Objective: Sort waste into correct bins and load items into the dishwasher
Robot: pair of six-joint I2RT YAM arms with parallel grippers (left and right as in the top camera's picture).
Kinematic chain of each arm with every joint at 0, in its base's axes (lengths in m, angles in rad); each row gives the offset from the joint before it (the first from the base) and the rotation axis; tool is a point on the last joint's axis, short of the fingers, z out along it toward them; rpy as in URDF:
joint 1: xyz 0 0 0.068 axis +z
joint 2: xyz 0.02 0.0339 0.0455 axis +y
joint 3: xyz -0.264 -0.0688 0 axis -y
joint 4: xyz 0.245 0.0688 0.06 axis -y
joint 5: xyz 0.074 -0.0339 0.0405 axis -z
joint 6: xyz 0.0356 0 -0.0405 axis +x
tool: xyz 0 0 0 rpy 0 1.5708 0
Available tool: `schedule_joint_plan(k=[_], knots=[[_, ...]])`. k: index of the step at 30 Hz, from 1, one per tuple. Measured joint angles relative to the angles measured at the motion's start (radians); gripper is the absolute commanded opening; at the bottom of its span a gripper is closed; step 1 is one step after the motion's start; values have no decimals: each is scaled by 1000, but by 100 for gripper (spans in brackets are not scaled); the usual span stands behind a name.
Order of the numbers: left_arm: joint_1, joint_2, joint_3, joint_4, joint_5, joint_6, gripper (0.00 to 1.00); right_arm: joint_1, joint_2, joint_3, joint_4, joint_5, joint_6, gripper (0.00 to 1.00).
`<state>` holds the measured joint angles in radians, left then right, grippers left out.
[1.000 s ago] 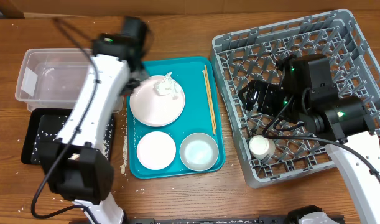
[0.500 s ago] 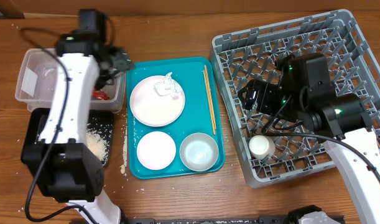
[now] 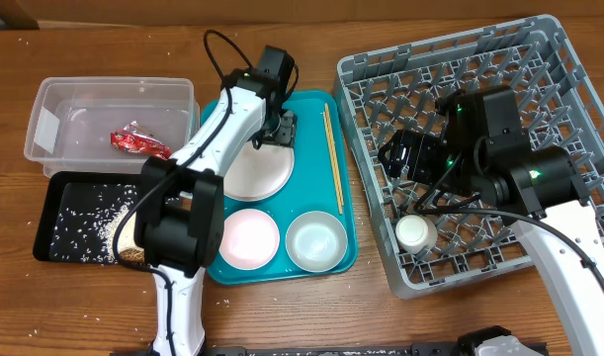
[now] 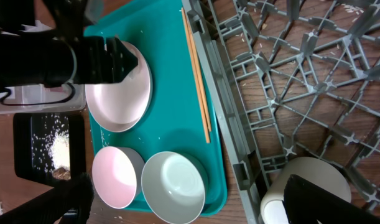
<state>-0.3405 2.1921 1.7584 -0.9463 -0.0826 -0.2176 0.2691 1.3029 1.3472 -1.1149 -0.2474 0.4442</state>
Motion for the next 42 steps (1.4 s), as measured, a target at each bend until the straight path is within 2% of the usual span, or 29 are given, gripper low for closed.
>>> schedule_joint_plan(k=[1, 8, 12, 17, 20, 22, 23, 24, 25, 27, 32, 35, 38, 39, 42], knots=[[0, 8, -3, -14, -1, 3, 4, 0, 0, 0, 1, 0, 0, 100], [3, 6, 13, -174, -3, -9, 4, 0, 0, 0, -1, 0, 0, 100], [37, -29, 124, -302, 4, -61, 4, 0, 0, 0, -1, 0, 0, 100], [182, -253, 235, -361, 3, -129, 4, 0, 0, 0, -2, 0, 0, 100], [273, -327, 248, -388, -32, -155, 6, 0, 0, 0, -1, 0, 0, 100], [343, -332, 235, -383, -53, -174, 43, 0, 0, 0, 0, 0, 0, 100], [365, -325, 225, -382, -51, -176, 75, 0, 0, 0, 0, 0, 0, 100], [390, -313, 211, -384, -32, -175, 90, 0, 0, 0, -1, 0, 0, 100], [412, -299, 198, -386, -3, -172, 94, 0, 1, 0, -2, 0, 0, 100], [449, -274, 185, -390, 63, -159, 94, 0, 1, 0, -1, 0, 0, 100], [504, -282, 218, -489, 169, -115, 81, 0, 1, 0, -2, 0, 0, 100], [494, -354, 248, -529, 228, -58, 81, 0, 1, 0, 1, 0, -1, 100], [441, -500, 262, -566, 256, 13, 77, 21, -2, 0, 71, -1, -27, 100], [384, -613, 277, -587, 263, 35, 100, 42, -11, -1, 104, -1, -39, 100], [269, -769, 295, -610, 237, 64, 100, 90, -51, -1, 169, -3, -59, 100]])
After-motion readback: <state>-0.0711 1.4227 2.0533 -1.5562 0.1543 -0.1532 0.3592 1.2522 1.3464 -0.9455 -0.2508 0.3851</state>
